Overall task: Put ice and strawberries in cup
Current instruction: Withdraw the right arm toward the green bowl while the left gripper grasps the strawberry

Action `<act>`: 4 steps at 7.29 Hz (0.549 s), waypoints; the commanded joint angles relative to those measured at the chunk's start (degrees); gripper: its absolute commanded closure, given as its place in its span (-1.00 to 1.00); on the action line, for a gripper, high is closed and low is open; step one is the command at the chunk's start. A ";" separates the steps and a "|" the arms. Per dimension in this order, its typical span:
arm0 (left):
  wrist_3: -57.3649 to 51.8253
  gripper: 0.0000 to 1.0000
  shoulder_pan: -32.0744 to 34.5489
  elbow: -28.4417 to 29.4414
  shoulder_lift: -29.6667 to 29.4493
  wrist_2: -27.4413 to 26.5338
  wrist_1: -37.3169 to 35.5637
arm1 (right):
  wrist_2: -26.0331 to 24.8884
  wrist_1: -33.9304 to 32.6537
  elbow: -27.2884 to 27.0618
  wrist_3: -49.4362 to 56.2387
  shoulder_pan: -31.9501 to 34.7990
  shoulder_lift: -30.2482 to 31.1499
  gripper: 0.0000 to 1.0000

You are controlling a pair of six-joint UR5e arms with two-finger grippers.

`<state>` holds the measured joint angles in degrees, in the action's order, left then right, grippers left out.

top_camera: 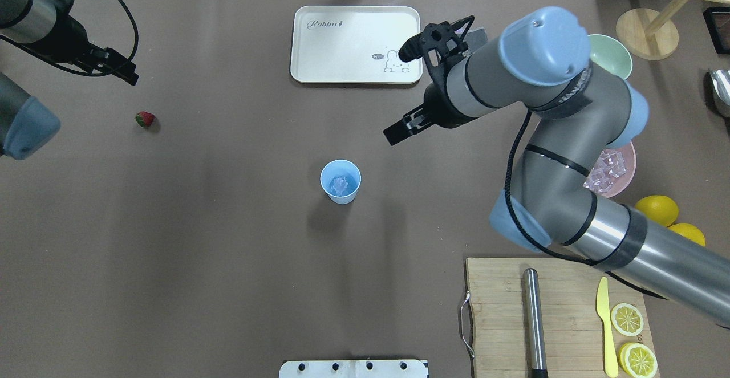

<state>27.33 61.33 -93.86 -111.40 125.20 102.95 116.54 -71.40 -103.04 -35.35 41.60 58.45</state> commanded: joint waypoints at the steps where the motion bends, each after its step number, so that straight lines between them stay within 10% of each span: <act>1: -2.17 -0.94 -1.82 3.05 -3.46 -0.04 -0.11 | 9.79 0.03 -2.34 4.48 9.68 5.42 -1.00; 4: -12.53 -0.94 -2.35 9.19 -5.84 -0.04 -0.03 | 16.24 0.21 -5.86 11.17 19.36 15.96 -1.00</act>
<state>18.70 59.31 -87.39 -116.23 125.16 102.89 130.38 -71.23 -107.81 -26.28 56.99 70.42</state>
